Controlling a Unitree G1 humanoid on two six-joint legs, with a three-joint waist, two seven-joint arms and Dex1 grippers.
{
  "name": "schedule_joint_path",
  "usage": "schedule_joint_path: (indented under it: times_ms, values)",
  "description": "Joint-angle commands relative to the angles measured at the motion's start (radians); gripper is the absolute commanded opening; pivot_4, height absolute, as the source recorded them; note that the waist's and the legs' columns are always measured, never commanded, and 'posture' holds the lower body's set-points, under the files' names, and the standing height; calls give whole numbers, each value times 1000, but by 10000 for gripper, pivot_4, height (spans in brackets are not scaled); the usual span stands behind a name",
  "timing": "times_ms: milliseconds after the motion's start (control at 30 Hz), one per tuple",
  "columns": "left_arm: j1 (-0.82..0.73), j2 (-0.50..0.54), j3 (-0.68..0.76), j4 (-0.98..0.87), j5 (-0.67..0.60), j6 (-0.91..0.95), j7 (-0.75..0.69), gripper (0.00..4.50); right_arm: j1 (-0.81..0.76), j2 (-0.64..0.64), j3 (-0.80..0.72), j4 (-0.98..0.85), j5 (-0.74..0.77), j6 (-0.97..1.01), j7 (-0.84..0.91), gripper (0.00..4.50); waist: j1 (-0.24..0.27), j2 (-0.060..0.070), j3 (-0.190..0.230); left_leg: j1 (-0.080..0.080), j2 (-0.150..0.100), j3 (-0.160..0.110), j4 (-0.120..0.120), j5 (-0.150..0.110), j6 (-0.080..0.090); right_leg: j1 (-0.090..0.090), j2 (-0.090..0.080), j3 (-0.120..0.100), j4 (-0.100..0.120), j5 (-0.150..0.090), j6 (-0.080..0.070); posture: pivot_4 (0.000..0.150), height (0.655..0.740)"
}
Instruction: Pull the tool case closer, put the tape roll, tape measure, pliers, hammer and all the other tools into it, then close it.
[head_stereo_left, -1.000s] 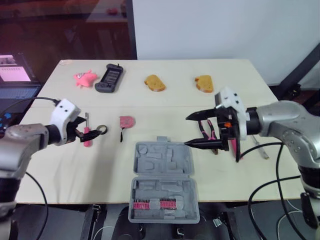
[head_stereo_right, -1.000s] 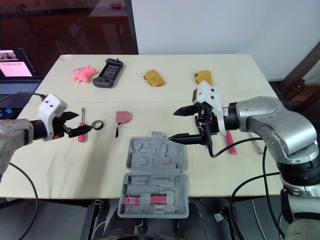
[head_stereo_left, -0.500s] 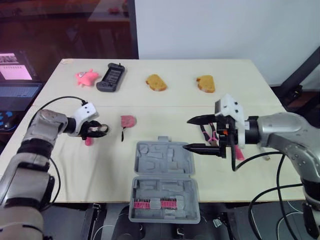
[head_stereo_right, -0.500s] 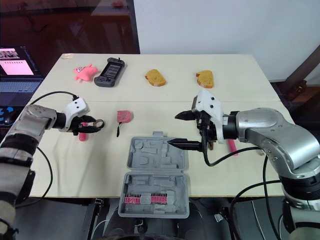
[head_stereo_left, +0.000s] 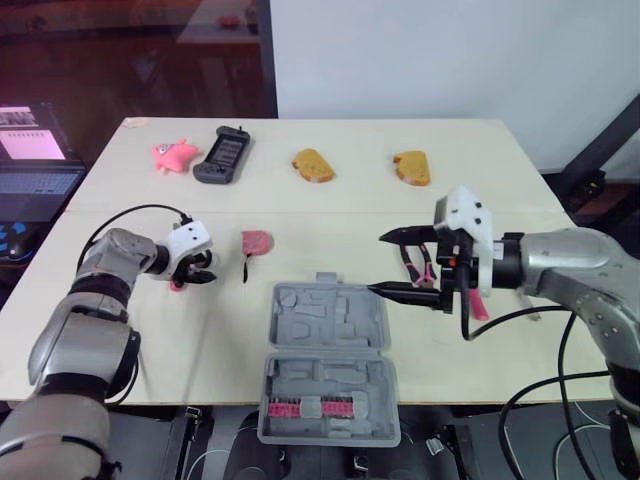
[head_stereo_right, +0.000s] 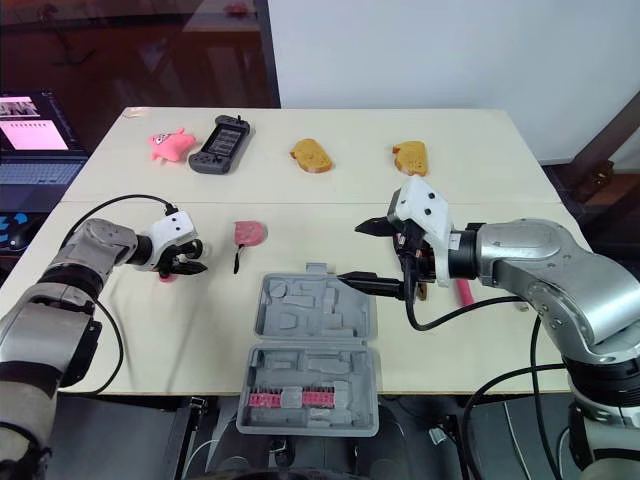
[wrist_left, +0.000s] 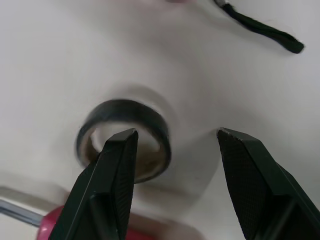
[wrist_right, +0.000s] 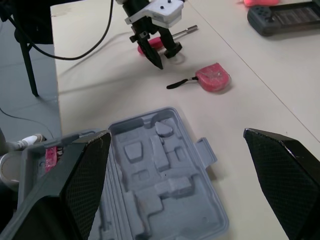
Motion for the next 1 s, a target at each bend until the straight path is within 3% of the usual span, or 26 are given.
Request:
schedule_joint_path:
  times_ms: [33,167,200,433,667,833,1000]
  values:
    - [-10,-20,11,23,26,1,34,20930,-19,-19,-35,-38,20,2,-10,45000,0,0,0,0,0,0,0,0,0,0,0,0,0,0,0,1500,7188]
    - [-37,-26,27,29,26,8,20,2710,-11,-29,-37,-39,20,1,-16,45000,0,0,0,0,0,-1,0,0,0,0,0,0,0,0,0,1500,7188]
    - [-44,-25,31,29,27,7,14,189,-9,-29,-36,-42,20,1,-19,45000,0,0,0,0,0,-1,0,0,0,0,0,0,0,0,0,1500,7188]
    - [-81,-14,43,26,37,-13,-39,189,-14,-30,-27,-42,23,-3,-23,45000,-2,-1,1,-1,0,0,0,0,0,0,0,-1,0,0,0,1500,7188]
    - [-127,4,36,-82,9,-27,-328,189,-11,-31,-46,-58,78,9,-8,45000,-3,-2,1,-1,0,0,1,0,0,0,0,-1,0,0,0,1500,7188]
    - [-25,38,11,-426,-53,131,-551,189,17,-63,-84,-101,144,31,2,45000,-7,-2,1,-1,0,-1,0,0,0,-1,0,-1,0,0,0,1500,7188]
    - [109,124,-86,-928,-167,461,-581,189,109,-157,-56,-171,96,46,-8,45000,-8,-2,1,-1,1,-3,0,0,0,0,0,0,0,0,0,1500,7188]
